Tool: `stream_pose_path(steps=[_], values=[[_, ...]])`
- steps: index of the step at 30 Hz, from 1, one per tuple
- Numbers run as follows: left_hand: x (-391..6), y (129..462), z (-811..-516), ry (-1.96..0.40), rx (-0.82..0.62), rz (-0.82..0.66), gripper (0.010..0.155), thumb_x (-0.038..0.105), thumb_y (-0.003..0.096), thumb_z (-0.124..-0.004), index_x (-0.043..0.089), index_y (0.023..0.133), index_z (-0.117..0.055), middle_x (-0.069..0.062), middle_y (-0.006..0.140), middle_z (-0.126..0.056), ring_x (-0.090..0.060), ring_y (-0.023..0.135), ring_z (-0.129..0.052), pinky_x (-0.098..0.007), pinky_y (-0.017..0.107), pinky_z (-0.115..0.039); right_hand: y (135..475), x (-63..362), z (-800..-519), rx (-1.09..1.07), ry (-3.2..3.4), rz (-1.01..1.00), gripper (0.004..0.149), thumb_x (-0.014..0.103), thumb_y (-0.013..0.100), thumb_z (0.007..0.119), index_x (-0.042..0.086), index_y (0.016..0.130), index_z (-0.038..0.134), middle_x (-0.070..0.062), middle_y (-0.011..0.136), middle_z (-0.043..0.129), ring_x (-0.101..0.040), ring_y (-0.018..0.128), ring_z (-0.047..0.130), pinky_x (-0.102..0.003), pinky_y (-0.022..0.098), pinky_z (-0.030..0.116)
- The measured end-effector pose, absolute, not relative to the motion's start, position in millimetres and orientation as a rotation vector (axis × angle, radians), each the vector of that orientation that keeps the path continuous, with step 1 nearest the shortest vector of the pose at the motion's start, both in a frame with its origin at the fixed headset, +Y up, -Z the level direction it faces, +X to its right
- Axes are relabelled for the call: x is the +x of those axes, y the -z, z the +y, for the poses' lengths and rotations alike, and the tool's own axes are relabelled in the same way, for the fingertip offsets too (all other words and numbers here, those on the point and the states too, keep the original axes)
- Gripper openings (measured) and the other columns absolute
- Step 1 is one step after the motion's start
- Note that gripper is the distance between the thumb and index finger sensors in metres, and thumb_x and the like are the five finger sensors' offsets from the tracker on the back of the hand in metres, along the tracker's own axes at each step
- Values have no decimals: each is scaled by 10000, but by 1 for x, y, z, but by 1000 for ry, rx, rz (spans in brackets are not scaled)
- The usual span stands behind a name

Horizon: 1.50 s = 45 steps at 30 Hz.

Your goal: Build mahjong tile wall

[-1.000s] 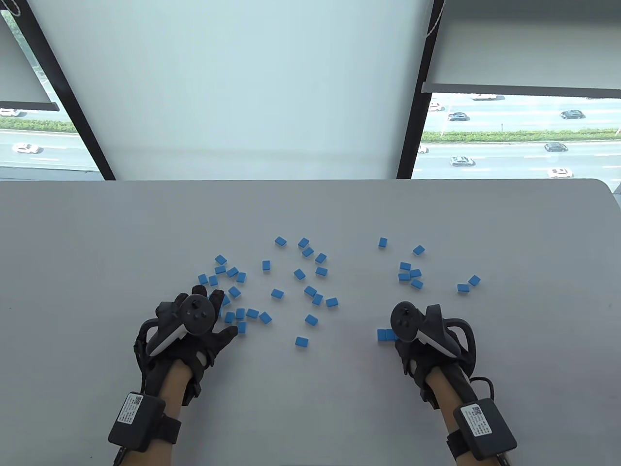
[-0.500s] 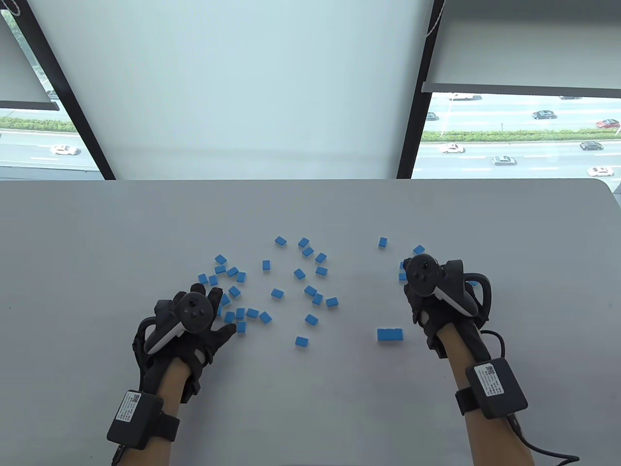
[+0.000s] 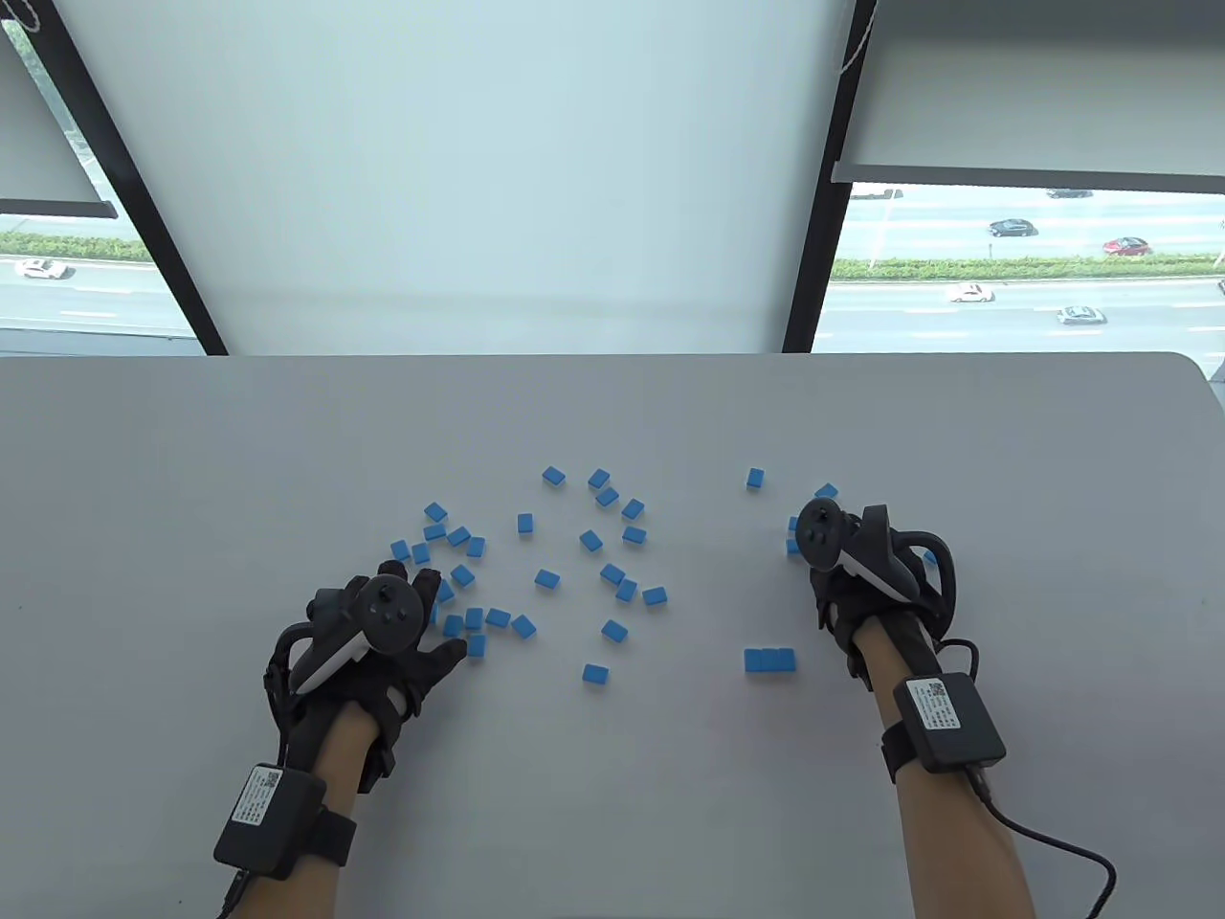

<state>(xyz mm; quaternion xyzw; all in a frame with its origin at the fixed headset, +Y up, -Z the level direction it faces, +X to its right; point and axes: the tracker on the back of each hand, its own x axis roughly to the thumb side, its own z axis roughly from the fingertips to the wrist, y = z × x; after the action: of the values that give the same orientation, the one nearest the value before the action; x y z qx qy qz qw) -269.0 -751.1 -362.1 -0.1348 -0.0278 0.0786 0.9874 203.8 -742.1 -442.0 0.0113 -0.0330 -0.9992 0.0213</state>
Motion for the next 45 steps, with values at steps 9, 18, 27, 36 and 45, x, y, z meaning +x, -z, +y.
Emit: stream_pose_path(steps=[9,18,27,36,45], values=[[-268,362,-751,-157,-271,-59,865,708,410,-644,332,1121,-324,-54,1198,-253,-473,1070,-289,-761,651,-242,441,203,-746,36,3076,-103,549,320,417,913,306,929,716,-20,924,794,-294,625,959,-508,529,792],[-269,362,-752,-155,-276,-54,866,707,410,-645,331,1121,-325,-55,1197,-254,-474,1070,-289,-761,651,-242,439,203,-747,28,3054,-112,572,318,395,933,261,922,717,-3,833,854,-272,575,976,-491,507,812],[-269,362,-752,-155,-274,-54,865,707,410,-645,334,1121,-323,-55,1198,-252,-474,1070,-289,-761,651,-241,439,204,-749,57,3107,-246,567,294,402,915,175,919,715,-44,768,877,-262,500,988,-497,463,828],[-269,362,-751,-166,-269,-59,866,707,409,-646,332,1121,-325,-54,1197,-254,-474,1070,-289,-761,651,-242,425,206,-744,72,3168,-215,587,304,396,898,139,917,685,-47,717,880,-229,419,985,-478,408,841],[-268,362,-752,-169,-266,-66,866,707,410,-645,332,1121,-324,-53,1198,-253,-474,1071,-289,-760,652,-242,375,203,-715,-38,3207,-99,597,317,412,884,148,936,653,-25,714,852,-220,432,953,-475,422,823]])
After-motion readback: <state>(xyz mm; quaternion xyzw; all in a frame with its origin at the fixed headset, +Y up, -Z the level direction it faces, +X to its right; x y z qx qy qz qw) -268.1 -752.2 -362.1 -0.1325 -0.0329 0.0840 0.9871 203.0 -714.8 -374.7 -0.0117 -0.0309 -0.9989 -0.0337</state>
